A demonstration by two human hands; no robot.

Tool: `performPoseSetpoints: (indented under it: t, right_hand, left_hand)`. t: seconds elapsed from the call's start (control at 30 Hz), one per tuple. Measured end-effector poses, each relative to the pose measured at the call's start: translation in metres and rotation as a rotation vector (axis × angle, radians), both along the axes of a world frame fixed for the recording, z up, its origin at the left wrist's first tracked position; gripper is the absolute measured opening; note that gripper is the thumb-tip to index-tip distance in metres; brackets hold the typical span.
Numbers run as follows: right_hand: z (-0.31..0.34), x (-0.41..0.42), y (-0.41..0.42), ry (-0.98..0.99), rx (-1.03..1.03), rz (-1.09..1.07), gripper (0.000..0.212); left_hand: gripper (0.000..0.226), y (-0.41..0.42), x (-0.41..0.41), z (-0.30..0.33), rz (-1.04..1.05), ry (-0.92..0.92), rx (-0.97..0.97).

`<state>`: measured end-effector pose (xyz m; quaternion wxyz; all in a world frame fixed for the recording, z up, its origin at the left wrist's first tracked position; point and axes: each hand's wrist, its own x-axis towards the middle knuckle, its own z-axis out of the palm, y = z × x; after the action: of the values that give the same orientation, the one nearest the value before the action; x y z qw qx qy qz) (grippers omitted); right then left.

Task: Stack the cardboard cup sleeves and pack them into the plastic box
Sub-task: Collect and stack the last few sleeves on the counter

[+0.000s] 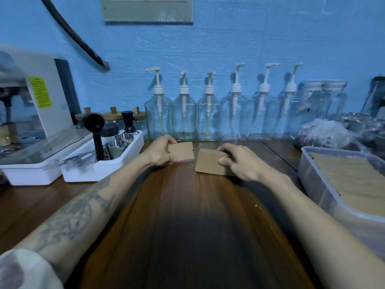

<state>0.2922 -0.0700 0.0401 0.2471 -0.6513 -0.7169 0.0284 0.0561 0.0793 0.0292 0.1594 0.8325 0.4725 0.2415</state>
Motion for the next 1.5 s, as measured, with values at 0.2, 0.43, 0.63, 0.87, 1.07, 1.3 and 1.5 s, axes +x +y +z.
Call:
performPoseSetpoints:
  t: [0.2,0.43,0.63,0.87,1.07,1.3,1.5]
  right_hand:
    - [0.000,-0.003,-0.001,-0.013,-0.008,-0.021,0.030]
    - [0.002,-0.005,-0.004,-0.024,-0.003,-0.017,0.029]
    - [0.002,-0.004,-0.004,-0.018,-0.003,-0.027,0.030]
    - [0.000,-0.003,-0.003,0.001,-0.003,-0.026,0.030]
    - [-0.002,-0.005,-0.001,0.012,0.006,-0.009,0.032]
    - [-0.003,-0.004,-0.001,0.021,0.007,0.035,0.036]
    - [-0.003,-0.007,-0.001,0.032,-0.008,0.089,0.044]
  left_hand:
    - [0.039,-0.047,-0.024,0.009,-0.003,-0.223,0.046]
    - [0.037,-0.074,-0.047,-0.001,0.050,-0.473,0.012]
    - [0.041,-0.072,-0.053,-0.015,0.058,-0.434,-0.135]
    - [0.048,-0.079,-0.054,-0.008,0.061,-0.844,-0.162]
    - [0.036,-0.099,-0.043,0.008,-0.087,-0.931,-0.090]
    - [0.033,-0.104,-0.032,-0.009,-0.290,-0.395,0.036]
    - [0.054,-0.107,-0.021,-0.020,-0.220,-0.400,0.071]
